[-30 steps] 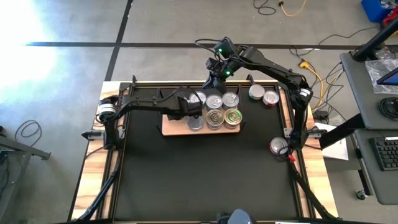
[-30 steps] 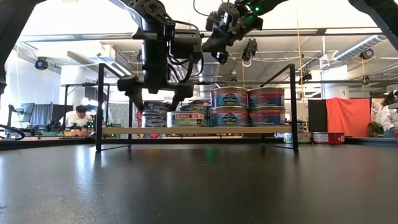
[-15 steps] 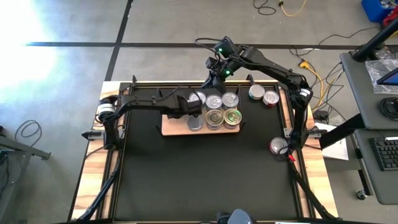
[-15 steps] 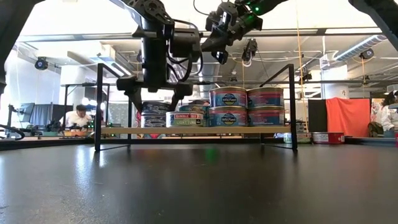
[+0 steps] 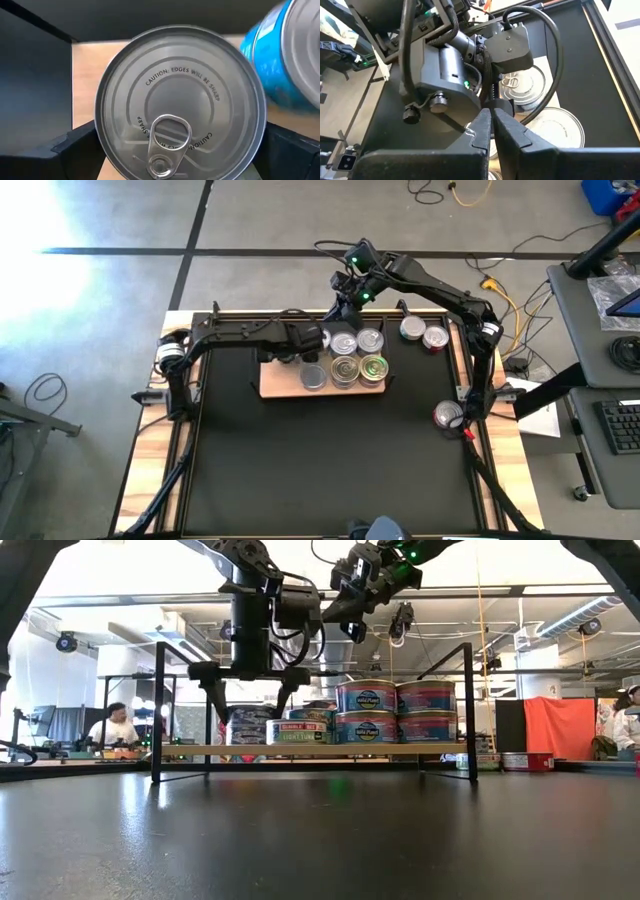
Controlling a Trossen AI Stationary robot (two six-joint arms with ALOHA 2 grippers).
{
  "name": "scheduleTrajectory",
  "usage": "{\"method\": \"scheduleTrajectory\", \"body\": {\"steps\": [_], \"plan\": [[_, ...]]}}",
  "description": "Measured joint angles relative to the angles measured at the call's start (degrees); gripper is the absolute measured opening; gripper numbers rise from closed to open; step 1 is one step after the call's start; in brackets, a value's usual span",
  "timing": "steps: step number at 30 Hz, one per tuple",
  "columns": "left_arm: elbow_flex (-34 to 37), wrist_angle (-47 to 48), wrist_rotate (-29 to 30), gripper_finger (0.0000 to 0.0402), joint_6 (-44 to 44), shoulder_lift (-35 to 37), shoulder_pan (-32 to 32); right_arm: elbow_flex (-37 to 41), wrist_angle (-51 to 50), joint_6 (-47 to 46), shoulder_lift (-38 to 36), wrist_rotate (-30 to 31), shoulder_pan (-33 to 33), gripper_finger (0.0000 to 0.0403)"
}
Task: Stack canned seafood by type on shelf
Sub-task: Stack the center blue tuna can on the blue tuna can
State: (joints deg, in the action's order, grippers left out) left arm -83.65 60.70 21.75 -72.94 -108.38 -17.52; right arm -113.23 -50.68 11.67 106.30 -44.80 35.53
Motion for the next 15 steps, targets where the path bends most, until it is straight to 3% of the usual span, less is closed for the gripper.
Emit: {"method": "scheduleTrajectory", "body": {"steps": [9,15], "plan": [[0.2,1.6,-7.8,0.0397,3.6,-0.3,-2.3,0.0,0.0,0.0,0.0,2.7,0.0,0.0012],[0.2,2.3,-9.9,0.0396,4.0,-0.2,-2.8,0.0,0.0,0.4,0.0,2.9,0.0,0.0012]]}}
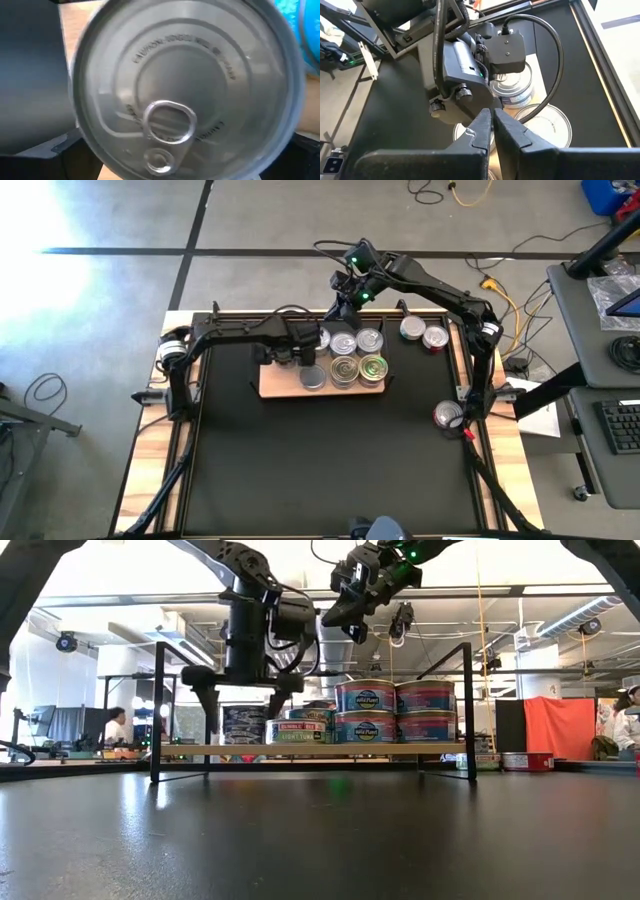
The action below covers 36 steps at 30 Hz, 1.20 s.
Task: Stack canned seafood by type on shelf
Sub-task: Stack the center blue tuna can on the blue tuna can
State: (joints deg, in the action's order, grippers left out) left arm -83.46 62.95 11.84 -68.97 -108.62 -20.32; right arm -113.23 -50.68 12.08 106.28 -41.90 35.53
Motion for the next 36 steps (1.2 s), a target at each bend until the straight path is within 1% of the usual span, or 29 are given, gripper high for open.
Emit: {"method": "scheduleTrajectory", "body": {"steps": [7,16,19,21,24,26,28,31,34,36], "plan": [[-3.4,2.0,-4.0,0.0396,4.7,0.0,0.8,0.0,-0.2,-0.3,0.0,0.0,0.0,0.0012],[-11.2,13.2,-3.5,0.0396,5.6,0.2,3.6,0.0,0.2,2.0,-0.3,0.3,0.1,0.0012],[-13.9,14.9,-3.3,0.0396,5.6,0.2,6.8,0.0,-0.5,4.0,-2.2,2.8,0.1,0.0012],[-15.4,14.1,-1.8,0.0396,6.4,0.3,10.0,0.0,-1.4,6.0,-4.6,6.1,-0.3,0.0012],[-16.9,12.5,5.9,0.0396,7.2,0.3,15.5,1.0,-0.9,7.7,-9.4,10.7,-0.9,0.0012],[-17.2,12.4,11.7,0.0396,7.1,0.3,19.1,2.6,0.9,7.1,-12.7,10.8,-1.2,0.0012],[-16.7,12.3,14.7,0.0396,6.5,0.3,21.8,5.2,3.2,5.5,-15.8,10.4,-1.5,0.0012],[-15.9,12.5,13.1,0.0396,4.8,-0.4,23.0,9.5,4.1,5.2,-18.9,10.4,-2.7,0.0012],[-15.8,11.5,12.5,0.0395,4.6,-1.7,22.3,14.2,4.0,5.2,-20.2,10.0,-4.5,0.0012],[-15.8,10.6,11.0,0.0387,3.3,-2.3,21.3,16.9,3.9,5.3,-21.0,9.1,-6.2,0.0012]]}}
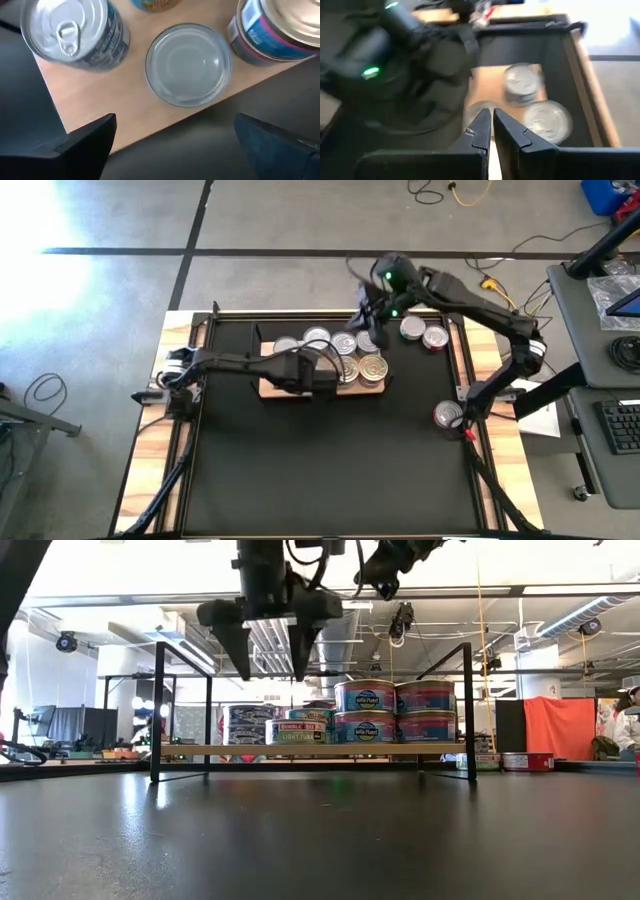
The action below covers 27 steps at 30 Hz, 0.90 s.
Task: Stack canned seafood by type on shelf
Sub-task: Stack the center blue tuna can on the blue tuna can
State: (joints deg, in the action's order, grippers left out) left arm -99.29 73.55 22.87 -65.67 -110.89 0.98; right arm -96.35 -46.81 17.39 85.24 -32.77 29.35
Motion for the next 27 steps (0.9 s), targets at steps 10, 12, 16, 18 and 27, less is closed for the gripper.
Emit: {"method": "scheduleTrajectory", "body": {"steps": [10,12,16,18,27], "plan": [[0.1,1.0,-6.8,0.0230,-5.4,-2.5,-9.0,2.5,0.2,2.4,-2.8,6.8,-3.9,0.0012],[0.1,1.6,-6.9,0.0196,-7.4,-3.1,-10.1,1.6,0.2,3.8,-3.1,8.3,-3.8,0.0012],[0.8,2.5,-7.0,0.0139,-10.3,-3.9,-12.1,-0.5,-1.2,5.9,-3.9,8.8,-3.8,0.0012],[1.8,2.2,-7.0,0.0115,-12.2,-4.0,-13.0,-1.2,-2.5,7.2,-4.5,8.9,-3.8,0.0012],[6.0,-2.8,-10.3,0.0044,-13.2,-4.0,-16.7,-2.0,-4.7,15.2,-10.9,4.0,-3.8,0.0012]]}}
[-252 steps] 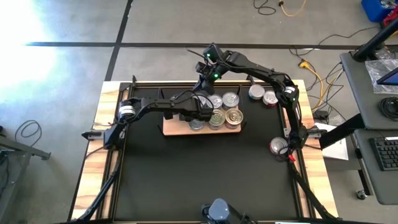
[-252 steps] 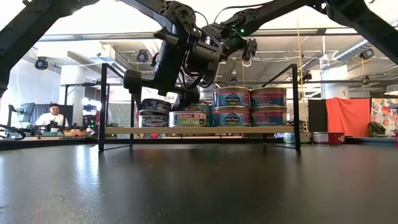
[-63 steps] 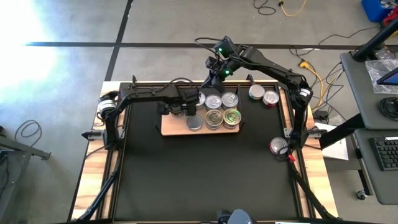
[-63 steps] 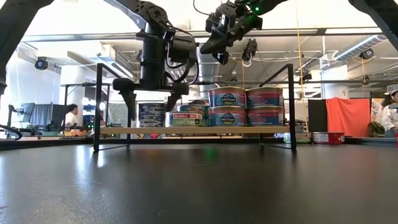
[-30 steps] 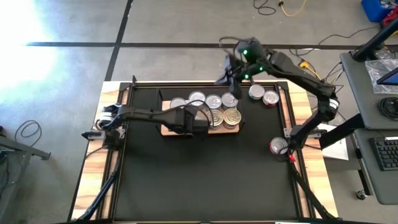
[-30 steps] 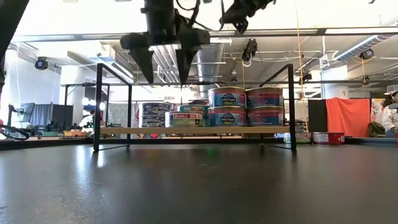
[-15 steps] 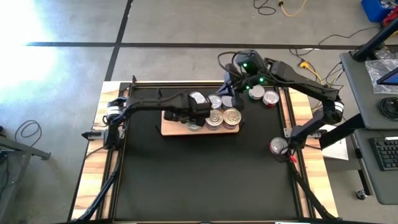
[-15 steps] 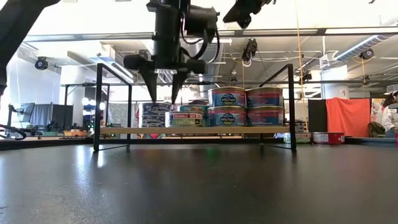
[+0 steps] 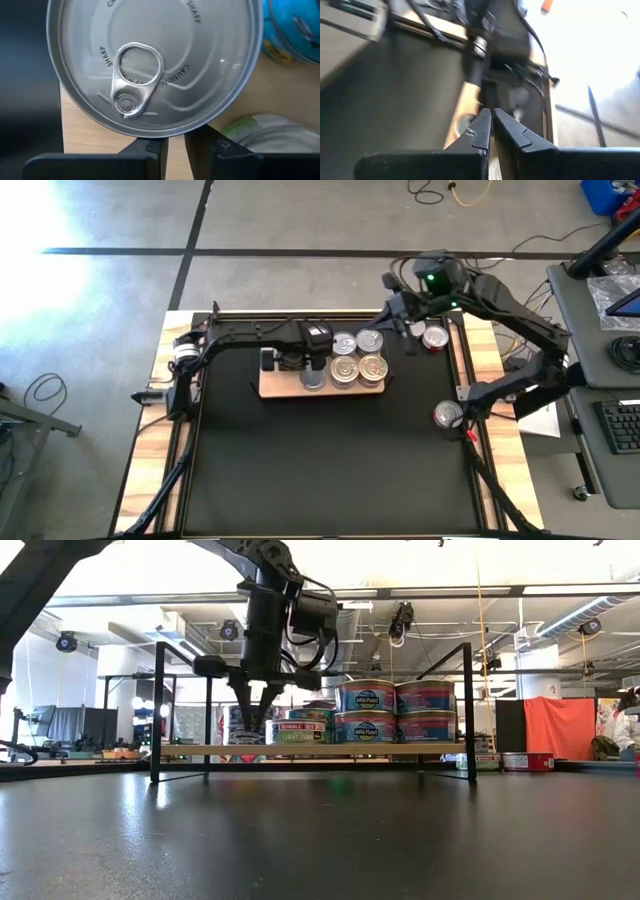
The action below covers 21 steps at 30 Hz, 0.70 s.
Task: Stack canned seafood by type on shelf
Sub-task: Stack the center blue tuna can on the blue tuna can
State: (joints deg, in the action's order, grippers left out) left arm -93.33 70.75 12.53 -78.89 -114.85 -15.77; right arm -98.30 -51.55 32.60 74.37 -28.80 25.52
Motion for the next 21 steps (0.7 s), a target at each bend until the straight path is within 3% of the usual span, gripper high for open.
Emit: {"method": "scheduleTrajectory", "body": {"steps": [3,13,17,21], "plan": [[0.6,-0.2,0.1,0.0037,-0.3,0.0,-1.2,0.0,-0.3,1.0,-0.8,-4.0,0.0,0.0012],[1.1,-0.4,0.2,0.0036,-0.2,0.2,-2.6,0.9,-0.6,1.1,-0.6,-4.2,0.0,0.0012],[-1.8,-0.3,0.4,0.0036,2.0,1.9,1.1,1.1,-1.3,1.1,-1.3,-4.1,0.0,0.0012],[-5.7,0.1,7.4,0.0036,3.9,3.4,8.8,1.4,-2.9,1.8,-2.0,-4.2,0.0,0.0012]]}}
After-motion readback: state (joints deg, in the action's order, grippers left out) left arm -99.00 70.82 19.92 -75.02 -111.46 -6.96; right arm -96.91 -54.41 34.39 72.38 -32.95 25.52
